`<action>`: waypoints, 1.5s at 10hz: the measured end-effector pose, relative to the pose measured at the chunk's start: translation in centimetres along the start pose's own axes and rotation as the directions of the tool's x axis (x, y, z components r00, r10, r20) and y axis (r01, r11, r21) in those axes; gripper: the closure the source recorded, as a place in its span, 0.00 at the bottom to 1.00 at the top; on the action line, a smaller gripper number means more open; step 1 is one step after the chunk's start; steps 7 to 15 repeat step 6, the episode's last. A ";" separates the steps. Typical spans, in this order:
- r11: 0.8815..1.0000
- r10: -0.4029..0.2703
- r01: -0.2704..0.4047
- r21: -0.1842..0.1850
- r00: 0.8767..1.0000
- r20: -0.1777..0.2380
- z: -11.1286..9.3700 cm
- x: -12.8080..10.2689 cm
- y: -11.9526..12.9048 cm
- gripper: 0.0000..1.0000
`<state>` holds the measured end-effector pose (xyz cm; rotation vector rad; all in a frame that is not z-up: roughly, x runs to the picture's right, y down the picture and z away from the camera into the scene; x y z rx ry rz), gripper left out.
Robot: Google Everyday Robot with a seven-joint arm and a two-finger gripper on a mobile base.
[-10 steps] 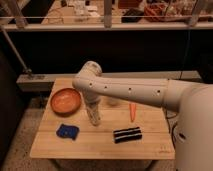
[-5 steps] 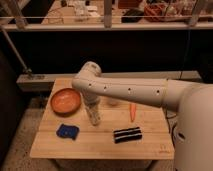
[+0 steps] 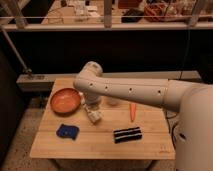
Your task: Knock the bottle over
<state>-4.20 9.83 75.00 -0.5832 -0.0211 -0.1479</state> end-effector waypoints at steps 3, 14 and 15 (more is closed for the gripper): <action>1.000 -0.005 0.005 -0.003 1.000 -0.004 0.1 0.3 0.2 0.98; 1.000 0.006 -0.006 0.009 1.000 0.017 0.2 0.9 0.0 0.98; 1.000 0.006 -0.006 0.009 1.000 0.017 0.2 0.9 0.0 0.98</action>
